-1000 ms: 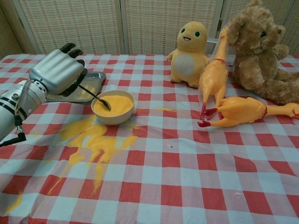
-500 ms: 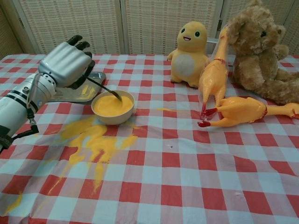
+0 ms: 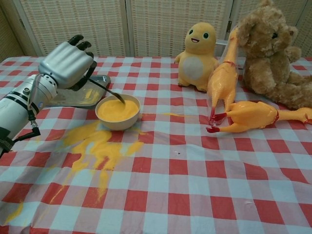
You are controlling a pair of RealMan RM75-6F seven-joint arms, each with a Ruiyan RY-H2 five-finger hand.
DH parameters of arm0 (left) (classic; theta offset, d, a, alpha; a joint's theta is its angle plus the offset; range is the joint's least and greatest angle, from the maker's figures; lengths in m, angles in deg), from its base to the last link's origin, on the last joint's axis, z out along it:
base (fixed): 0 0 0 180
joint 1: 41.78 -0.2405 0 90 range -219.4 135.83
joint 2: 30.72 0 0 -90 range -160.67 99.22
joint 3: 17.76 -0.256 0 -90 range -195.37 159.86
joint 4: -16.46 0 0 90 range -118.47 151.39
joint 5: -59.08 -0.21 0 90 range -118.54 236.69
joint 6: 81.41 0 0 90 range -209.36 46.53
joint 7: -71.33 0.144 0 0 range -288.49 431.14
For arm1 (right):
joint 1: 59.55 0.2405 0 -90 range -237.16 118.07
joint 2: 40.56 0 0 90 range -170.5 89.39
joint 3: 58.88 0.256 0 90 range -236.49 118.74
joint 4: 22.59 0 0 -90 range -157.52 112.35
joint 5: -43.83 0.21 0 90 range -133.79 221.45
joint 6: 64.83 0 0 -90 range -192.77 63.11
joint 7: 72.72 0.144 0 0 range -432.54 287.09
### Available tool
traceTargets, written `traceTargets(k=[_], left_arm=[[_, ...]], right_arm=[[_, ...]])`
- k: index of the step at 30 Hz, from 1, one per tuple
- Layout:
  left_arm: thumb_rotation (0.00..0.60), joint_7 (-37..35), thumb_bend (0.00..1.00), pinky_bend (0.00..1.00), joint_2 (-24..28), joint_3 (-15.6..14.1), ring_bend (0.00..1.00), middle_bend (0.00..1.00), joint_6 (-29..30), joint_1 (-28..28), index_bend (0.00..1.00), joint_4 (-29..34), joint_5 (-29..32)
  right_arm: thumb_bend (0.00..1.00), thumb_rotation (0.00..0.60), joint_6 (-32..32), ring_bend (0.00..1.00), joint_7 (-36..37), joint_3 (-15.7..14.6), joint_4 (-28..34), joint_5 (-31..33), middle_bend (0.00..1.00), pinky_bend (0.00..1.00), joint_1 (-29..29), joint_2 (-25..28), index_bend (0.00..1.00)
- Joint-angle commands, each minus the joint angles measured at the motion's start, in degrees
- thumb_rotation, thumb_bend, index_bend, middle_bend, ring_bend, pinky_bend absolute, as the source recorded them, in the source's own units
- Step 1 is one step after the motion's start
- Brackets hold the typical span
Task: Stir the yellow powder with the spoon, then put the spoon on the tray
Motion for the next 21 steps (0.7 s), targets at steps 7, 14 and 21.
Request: traceTargets(k=[7, 14, 21], left_arm=[[0.600, -2.34, 0.82, 0.00, -0.75, -0.95, 0.08, 0.31, -0.35, -0.52, 0.84, -0.69, -0.13], [0.600, 1.99, 0.82, 0.00, 3.12, -0.66, 0.08, 0.31, -0.87, -2.99, 0.84, 7.65, 2.05], [0.600, 8.87, 0.82, 0.00, 7.85, -0.48, 0.08, 0.31, -0.55, -5.77, 0.84, 17.24, 4.88]], right_arm=[[0.07, 0.600, -0.07, 0.00, -0.34, 0.03, 0.09, -0.08, 0.00, 0.00, 0.05, -0.21, 0.00], [0.07, 0.600, 0.65, 0.00, -0.49, -0.26, 0.15, -0.28, 0.00, 0.00, 0.35, -0.30, 0.00], [0.07, 0.600, 0.42, 0.00, -1.13, -0.31, 0.31, -0.59, 0.00, 0.00, 0.35, -0.59, 0.00]])
